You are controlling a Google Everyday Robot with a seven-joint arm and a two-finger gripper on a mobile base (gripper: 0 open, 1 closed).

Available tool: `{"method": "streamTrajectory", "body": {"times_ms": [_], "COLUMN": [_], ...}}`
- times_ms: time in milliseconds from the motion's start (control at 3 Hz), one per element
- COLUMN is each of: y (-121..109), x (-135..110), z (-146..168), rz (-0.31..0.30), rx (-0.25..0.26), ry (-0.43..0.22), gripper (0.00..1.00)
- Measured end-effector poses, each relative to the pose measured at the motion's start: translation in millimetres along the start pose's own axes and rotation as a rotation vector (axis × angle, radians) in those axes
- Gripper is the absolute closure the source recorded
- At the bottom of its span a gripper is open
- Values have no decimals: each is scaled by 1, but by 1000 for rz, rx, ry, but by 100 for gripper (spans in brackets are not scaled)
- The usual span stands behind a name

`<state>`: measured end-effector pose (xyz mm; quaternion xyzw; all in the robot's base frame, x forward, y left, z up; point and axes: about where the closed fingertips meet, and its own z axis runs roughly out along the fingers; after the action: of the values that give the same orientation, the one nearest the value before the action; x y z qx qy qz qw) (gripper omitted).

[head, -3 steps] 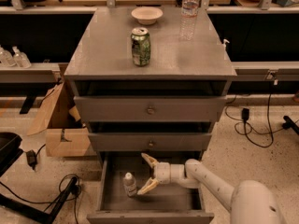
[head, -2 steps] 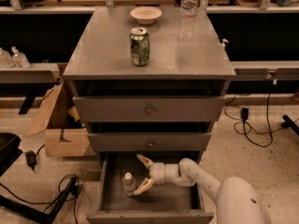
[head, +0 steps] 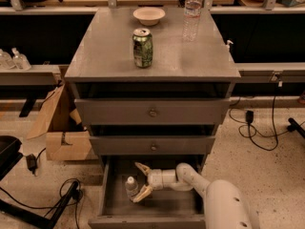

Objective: Pick blue plastic bottle from bottom drawer and place on counter

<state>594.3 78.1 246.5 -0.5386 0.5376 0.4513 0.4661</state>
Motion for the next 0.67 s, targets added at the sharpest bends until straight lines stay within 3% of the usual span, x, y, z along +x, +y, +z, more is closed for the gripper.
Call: {"method": "streamTrajectory", "body": {"times_ms": [667], "y": [12], "x": [30], "z": [35], "rz": [24], "rx": [-67], "ry": [45], "gripper": [5]}}
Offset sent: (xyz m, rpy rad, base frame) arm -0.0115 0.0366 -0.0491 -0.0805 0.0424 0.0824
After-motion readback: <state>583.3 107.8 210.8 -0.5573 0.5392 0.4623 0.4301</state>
